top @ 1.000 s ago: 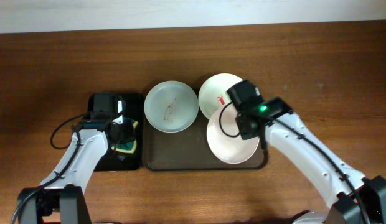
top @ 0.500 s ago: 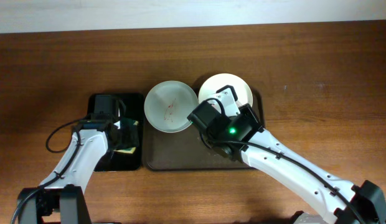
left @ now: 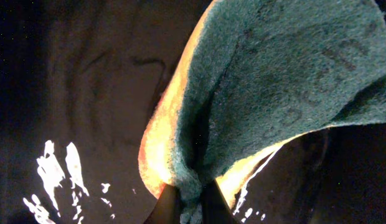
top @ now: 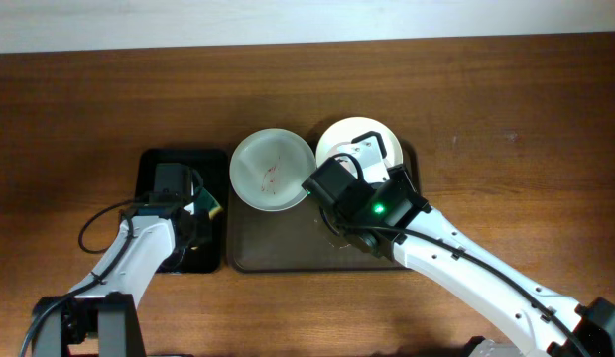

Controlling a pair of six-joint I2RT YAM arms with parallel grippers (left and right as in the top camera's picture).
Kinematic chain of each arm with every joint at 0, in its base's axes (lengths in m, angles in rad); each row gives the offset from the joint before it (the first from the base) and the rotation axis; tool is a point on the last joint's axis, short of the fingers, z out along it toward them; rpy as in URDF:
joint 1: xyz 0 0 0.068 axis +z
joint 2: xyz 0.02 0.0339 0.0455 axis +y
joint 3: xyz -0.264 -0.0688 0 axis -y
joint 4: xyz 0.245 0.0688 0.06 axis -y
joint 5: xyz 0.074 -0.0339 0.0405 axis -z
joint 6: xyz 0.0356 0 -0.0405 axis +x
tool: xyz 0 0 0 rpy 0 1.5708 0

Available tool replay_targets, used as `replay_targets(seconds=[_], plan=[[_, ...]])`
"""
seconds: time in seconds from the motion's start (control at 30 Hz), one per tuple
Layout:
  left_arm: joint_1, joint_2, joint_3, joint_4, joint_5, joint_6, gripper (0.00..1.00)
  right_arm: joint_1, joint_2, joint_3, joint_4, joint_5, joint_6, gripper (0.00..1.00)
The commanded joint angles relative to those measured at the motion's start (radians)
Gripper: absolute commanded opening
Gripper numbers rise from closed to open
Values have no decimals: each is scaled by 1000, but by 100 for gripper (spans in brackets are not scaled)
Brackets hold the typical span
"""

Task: Clean dirty plates on tray and stack at the side
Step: 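Lift the front plate with the right gripper and place it right of the tray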

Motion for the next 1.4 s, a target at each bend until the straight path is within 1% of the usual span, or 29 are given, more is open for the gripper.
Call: replay_targets(seconds=[0.0, 0.03, 0.07, 0.1, 0.17, 0.23, 0.3, 0.4, 0.43, 0.53, 0.57, 0.6, 0.63, 0.67, 0.7, 0.73, 0.77, 0.8, 0.83, 0.9, 0.93, 0.97, 1.0, 1.03, 1.1, 1.17, 1.27, 1.33, 1.37], plan=[[3, -8, -15, -5, -21, 5, 0, 7, -38, 20, -11, 47, 23, 4], [3, -12, -14, -7, -21, 5, 0, 7, -54, 20, -12, 46, 23, 4], [3, -16, -10, -14, -19, 5, 18, 7, -70, 20, -11, 47, 24, 4], [3, -22, 0, -23, -10, 5, 57, 7, -85, 20, -12, 42, 24, 4], [3, -36, 32, -58, -11, 5, 61, 5, -121, 20, -11, 7, 24, 4], [3, -61, 69, -91, -11, 5, 69, 5, -155, 20, -3, -34, 24, 4], [3, -82, 79, -89, -11, 5, 79, 5, -173, 20, 25, -65, 23, 5], [3, -73, 72, -84, -46, 5, 82, 5, -156, 18, 33, -67, 15, 4], [3, -65, 71, -76, -49, 5, 87, 5, -139, 18, 33, -67, 15, 4], [3, -3, 71, -21, -34, 5, 88, 5, -91, 18, 34, -126, 26, 4], [3, 20, 71, -13, -21, 5, 84, 3, -82, 18, 33, -164, 54, 4], [3, 41, 71, -11, -20, 5, 79, -10, -75, 18, 35, -201, 98, 4], [3, 61, 71, -12, -17, 5, 73, -26, -71, 18, 39, -227, 113, 4], [3, 80, 71, -14, -10, 5, 55, -67, -68, 18, 42, -272, 114, 4], [3, 92, 71, -14, 1, 5, 31, -124, -68, 18, 42, -321, 113, 4], [3, 95, 71, -17, 4, 5, 12, -190, -68, 18, 42, -382, 113, 4], [3, 93, 72, -16, 18, 5, 11, -251, -68, 18, 42, -448, 111, 4], [3, 93, 77, -17, 28, 5, 14, -335, -68, 18, 43, -544, 90, 4], [3, 91, 89, -25, 33, 5, 31, -412, -68, 18, 43, -615, 82, 4], [3, 81, 118, -56, 35, 5, 43, -554, -68, 18, 40, -720, 73, 4], [3, 73, 136, -74, 35, 5, 46, -632, -68, 18, 43, -772, 67, 4], [3, 62, 156, -92, 40, 5, 47, -705, -68, 18, 46, -807, 67, 4], [3, 51, 168, -97, 67, 5, 55, -799, -66, 17, 53, -838, 65, 4], [3, 46, 170, -95, 94, 5, 66, -872, -63, 17, 56, -852, 64, 4], [3, 46, 170, -97, 107, 5, 69, -1013, -39, 14, 50, -883, 37, 4], [3, 39, 171, -95, 107, 5, 73, -1088, -12, -2, 52, -896, 37, 4], [3, 13, 188, -90, 107, 5, 74, -1134, 61, -27, 55, -959, -42, 4], [3, -3, 199, -92, 107, 5, 74, -1131, 104, -42, 58, -972, -52, 4], [3, -14, 203, -92, 108, 5, 76, -1132, 141, -45, 69, -1025, -103, 4]])
